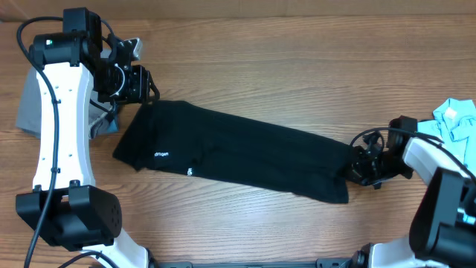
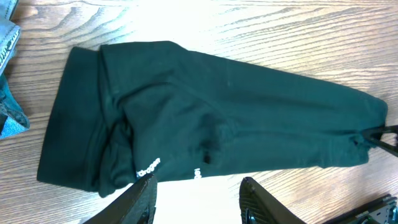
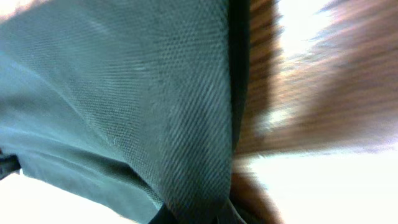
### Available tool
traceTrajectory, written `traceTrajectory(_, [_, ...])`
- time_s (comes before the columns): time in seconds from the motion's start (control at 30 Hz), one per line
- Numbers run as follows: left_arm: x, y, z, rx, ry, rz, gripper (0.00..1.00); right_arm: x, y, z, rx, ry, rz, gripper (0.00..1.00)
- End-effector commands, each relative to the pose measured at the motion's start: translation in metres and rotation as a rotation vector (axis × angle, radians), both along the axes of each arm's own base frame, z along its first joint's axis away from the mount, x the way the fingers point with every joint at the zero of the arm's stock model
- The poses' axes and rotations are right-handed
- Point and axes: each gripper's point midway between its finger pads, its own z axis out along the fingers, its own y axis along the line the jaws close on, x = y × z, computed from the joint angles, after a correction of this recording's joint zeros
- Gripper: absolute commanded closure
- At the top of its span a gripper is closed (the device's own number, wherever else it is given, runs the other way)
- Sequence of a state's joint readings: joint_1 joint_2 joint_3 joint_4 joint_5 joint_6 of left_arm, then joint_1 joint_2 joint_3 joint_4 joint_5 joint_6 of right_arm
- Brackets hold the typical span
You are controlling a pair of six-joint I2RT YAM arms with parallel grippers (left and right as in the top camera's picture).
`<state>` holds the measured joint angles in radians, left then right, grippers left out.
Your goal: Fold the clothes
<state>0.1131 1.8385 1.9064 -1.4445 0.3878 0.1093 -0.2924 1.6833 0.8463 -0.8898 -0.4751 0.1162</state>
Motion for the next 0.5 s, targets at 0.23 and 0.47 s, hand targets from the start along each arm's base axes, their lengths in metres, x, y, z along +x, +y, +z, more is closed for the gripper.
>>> traceTrajectory(0.23, [0.002, -0.001, 0.01, 0.005, -0.043, -0.026, 0.53, 0.023, -0.044, 0.056, -0.25, -0.029, -0.083, 0.96])
traceTrajectory(0.47, [0.002, -0.001, 0.01, 0.005, -0.045, -0.026, 0.52, 0.024, -0.041, 0.062, -0.345, -0.014, -0.033, 0.96])
